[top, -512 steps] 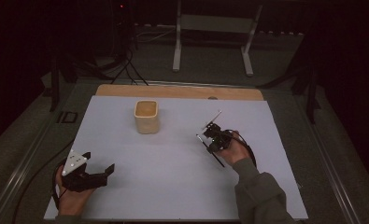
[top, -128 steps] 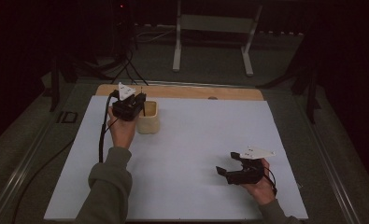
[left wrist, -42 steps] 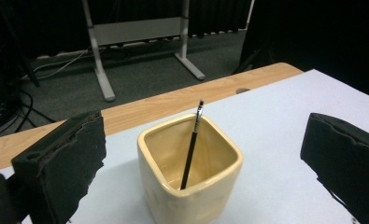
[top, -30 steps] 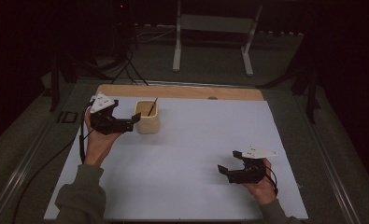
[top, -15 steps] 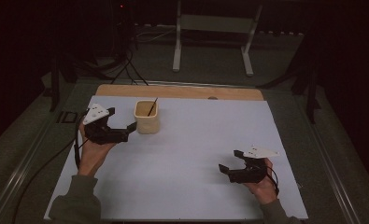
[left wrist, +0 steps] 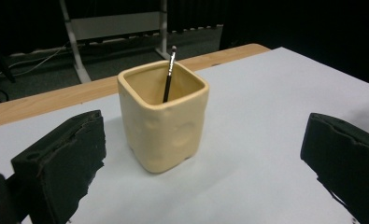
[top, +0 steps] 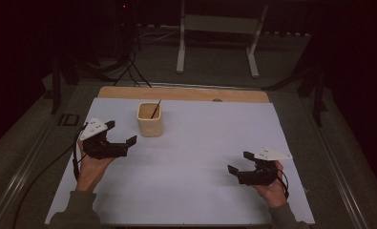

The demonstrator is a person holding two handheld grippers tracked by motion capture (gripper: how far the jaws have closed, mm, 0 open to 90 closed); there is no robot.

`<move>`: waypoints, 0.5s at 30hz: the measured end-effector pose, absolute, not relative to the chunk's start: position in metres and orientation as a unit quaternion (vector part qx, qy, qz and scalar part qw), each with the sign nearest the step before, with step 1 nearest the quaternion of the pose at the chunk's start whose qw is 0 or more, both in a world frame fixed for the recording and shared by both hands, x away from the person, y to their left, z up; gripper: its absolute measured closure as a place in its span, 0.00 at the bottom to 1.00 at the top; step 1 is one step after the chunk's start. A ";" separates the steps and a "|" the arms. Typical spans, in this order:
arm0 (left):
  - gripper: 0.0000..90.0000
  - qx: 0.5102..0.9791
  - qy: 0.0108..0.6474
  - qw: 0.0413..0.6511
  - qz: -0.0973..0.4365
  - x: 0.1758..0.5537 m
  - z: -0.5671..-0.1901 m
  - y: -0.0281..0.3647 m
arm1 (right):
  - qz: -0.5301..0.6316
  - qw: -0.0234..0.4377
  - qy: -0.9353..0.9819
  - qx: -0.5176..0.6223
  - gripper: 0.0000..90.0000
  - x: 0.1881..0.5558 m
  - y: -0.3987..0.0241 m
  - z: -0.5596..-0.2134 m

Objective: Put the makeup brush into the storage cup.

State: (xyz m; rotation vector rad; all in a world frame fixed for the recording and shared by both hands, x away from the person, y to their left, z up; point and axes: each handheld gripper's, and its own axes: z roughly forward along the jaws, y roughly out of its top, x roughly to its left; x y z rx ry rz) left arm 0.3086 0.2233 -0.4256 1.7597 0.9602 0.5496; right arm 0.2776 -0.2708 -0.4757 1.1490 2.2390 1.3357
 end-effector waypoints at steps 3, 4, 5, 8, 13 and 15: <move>0.01 0.728 0.398 0.509 0.230 0.303 -0.428 0.225 | 0.469 0.150 0.772 0.403 0.14 0.278 -0.276 -0.475; 0.01 0.726 0.399 0.509 0.232 0.298 -0.431 0.228 | 0.469 0.151 0.771 0.404 0.14 0.278 -0.278 -0.474; 0.01 0.726 0.399 0.509 0.233 0.296 -0.432 0.229 | 0.470 0.153 0.770 0.404 0.14 0.278 -0.279 -0.474; 0.01 0.721 0.405 0.509 0.238 0.289 -0.437 0.234 | 0.472 0.158 0.768 0.403 0.14 0.278 -0.282 -0.474; 0.01 0.717 0.410 0.507 0.248 0.276 -0.442 0.241 | 0.482 0.164 0.763 0.398 0.13 0.276 -0.287 -0.473; 0.01 0.717 0.412 0.505 0.247 0.271 -0.445 0.244 | 0.481 0.169 0.762 0.399 0.13 0.276 -0.289 -0.473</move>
